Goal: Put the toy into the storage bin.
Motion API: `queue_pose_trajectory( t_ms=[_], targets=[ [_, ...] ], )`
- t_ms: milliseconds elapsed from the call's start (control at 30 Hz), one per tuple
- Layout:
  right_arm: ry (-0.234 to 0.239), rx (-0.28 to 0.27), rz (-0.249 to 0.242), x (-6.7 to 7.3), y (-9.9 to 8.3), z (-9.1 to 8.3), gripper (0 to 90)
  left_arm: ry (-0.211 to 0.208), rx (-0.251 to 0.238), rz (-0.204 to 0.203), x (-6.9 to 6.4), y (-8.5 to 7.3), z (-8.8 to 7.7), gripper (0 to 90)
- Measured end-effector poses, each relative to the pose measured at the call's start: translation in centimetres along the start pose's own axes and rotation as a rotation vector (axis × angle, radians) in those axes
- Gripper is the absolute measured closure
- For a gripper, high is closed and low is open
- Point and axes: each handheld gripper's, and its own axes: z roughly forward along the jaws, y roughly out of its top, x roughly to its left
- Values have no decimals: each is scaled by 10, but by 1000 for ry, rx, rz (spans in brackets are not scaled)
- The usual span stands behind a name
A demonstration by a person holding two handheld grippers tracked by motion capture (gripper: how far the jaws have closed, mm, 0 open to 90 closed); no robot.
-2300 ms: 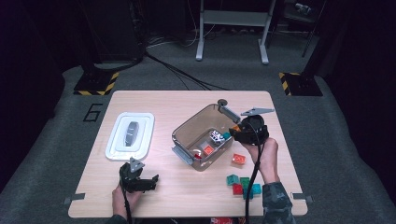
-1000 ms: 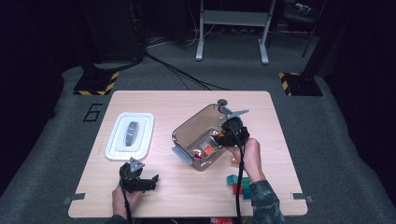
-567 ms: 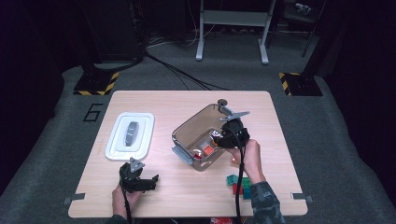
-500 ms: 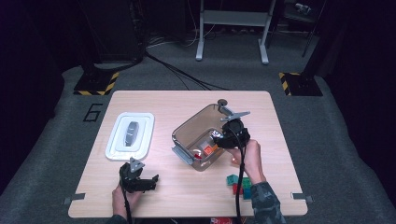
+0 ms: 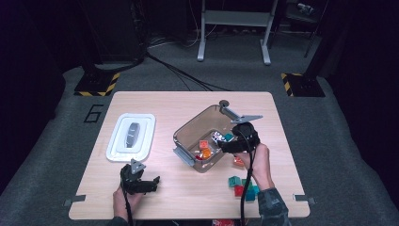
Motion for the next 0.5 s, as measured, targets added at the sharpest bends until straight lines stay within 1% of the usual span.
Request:
queue_pose_trajectory(
  t_ms=[67, 167, 200, 233, 300, 333, 367, 400, 467, 500],
  targets=[
    [-4, -10, 4, -4, -4, -4, 153, 0, 0, 0, 0, 0, 0, 35],
    [-9, 1, 23, -11, -12, -9, 132, 0, 0, 0, 0, 0, 0, 35],
    [-15, -4, 24, -13, -14, -10, 113, 0, 0, 0, 0, 0, 0, 35],
    [-15, -4, 24, -13, -14, -10, 113, 0, 0, 0, 0, 0, 0, 35],
    [-22, 5, 40, -17, -20, -11, 79, 0, 0, 0, 0, 0, 0, 35],
    [-26, 3, 40, -19, -23, -11, 77, 0, 0, 0, 0, 0, 0, 35],
    [-25, 8, 56, -23, -29, -11, 69, 0, 0, 0, 0, 0, 0, 35],
    [-25, 8, 56, -23, -29, -11, 69, 0, 0, 0, 0, 0, 0, 35],
    [-35, 19, 62, -29, -38, -8, 66, 0, 1, 1, 0, 0, 0, 35],
    [-35, 32, 75, -31, -42, -7, 64, 0, 1, 0, 0, 0, 0, 35]
  ],
)
